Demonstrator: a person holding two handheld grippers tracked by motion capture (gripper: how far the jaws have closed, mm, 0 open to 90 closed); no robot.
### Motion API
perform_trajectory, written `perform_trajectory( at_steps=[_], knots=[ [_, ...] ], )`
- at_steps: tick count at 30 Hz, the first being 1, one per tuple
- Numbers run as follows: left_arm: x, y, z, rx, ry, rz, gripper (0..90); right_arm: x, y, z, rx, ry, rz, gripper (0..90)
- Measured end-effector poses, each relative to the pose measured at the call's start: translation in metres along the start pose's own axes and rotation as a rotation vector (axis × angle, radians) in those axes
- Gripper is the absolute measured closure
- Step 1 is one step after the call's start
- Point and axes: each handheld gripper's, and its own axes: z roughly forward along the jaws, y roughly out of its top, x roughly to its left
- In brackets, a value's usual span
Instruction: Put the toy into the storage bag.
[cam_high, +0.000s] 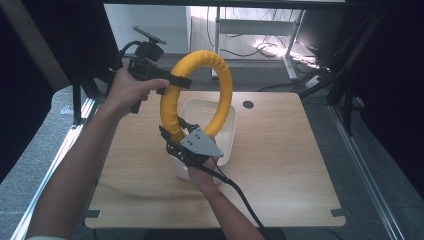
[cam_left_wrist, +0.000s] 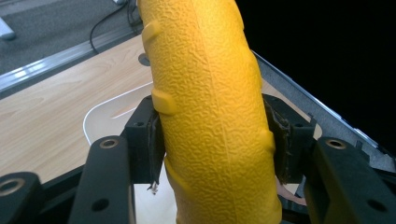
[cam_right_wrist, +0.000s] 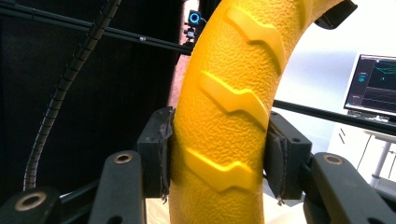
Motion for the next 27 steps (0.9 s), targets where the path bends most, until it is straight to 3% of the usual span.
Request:
perform_trajectory(
  at_steps=[11,21,25,27],
  knots=[
    [-0.0020,0.0033,0.0072,0.033,0.018,0.022,46.1,-0.0014,-0.0013,0.0004,0.013,0.004,-0.002,49.3],
    [-0.0060,0.0039,0.0067,-0.023,-0.028,0.030,49.1,-0.0007,0.0008,0.0009,-0.014,0.017,-0.027,44.7],
    [-0.0066,0.0062,0.0070,-0.044,-0.024,0.022,49.5,0.0049,-0.0014,0.0004,-0.012,0.009,-0.062,39.0],
    [-0.0063,0.0071,0.0062,-0.055,-0.015,0.017,49.6,0.0060,-0.0023,-0.0003,-0.006,0.023,-0.056,37.2]
  ],
)
